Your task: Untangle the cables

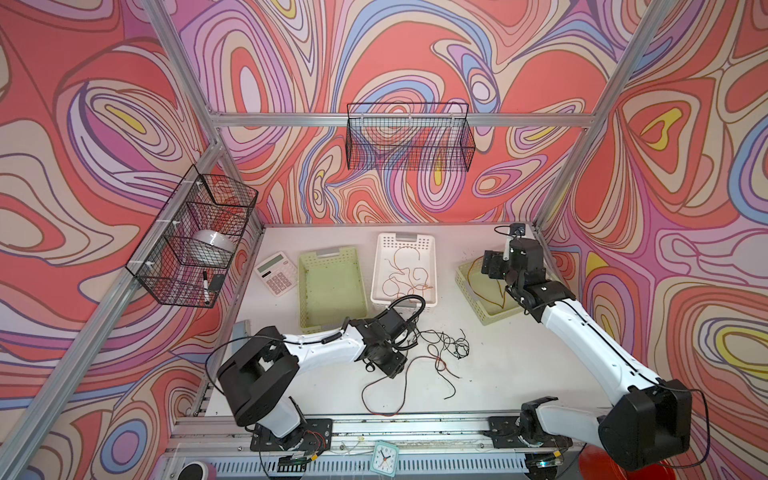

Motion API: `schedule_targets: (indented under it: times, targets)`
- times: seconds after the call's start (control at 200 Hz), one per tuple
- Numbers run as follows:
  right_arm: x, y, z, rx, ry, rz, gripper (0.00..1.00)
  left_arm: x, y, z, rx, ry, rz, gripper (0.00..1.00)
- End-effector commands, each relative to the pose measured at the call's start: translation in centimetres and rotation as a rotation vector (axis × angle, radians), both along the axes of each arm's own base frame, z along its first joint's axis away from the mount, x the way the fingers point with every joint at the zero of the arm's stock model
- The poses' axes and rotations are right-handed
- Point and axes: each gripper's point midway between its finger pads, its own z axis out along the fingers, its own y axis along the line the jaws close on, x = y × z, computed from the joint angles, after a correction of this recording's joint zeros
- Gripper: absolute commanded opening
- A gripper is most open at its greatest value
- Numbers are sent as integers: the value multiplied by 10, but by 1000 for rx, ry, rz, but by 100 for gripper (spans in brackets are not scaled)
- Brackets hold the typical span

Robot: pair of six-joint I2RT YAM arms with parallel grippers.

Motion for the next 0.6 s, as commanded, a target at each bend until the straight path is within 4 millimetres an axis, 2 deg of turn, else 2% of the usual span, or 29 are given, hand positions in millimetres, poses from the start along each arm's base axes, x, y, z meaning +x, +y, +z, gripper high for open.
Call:
schedule_targets:
  times: [0.0, 0.09, 0.155, 0.24, 0.34, 0.466, 0.596]
  targets:
    - [-12, 5, 13, 53, -1, 25, 93, 2, -8, -9, 9, 13, -41, 46]
    - [-20, 21, 20, 86, -14, 123, 91, 2, -4, -17, 44, 19, -45, 17]
    - [-27, 36, 22, 119, -19, 216, 89, 6, -2, -10, 63, 0, -36, 0]
    - [-40, 58, 18, 185, -14, 339, 88, 9, -1, 23, 33, -73, -43, 0]
    - [-58, 85, 7, 293, 12, 467, 87, 11, -3, 79, -85, -183, -57, 0]
    - [-85, 124, 0, 380, 3, 674, 87, 3, -9, 148, -244, -272, -115, 0]
    - [-110, 170, 3, 399, -18, 872, 88, -4, -12, 196, -317, -320, -179, 0]
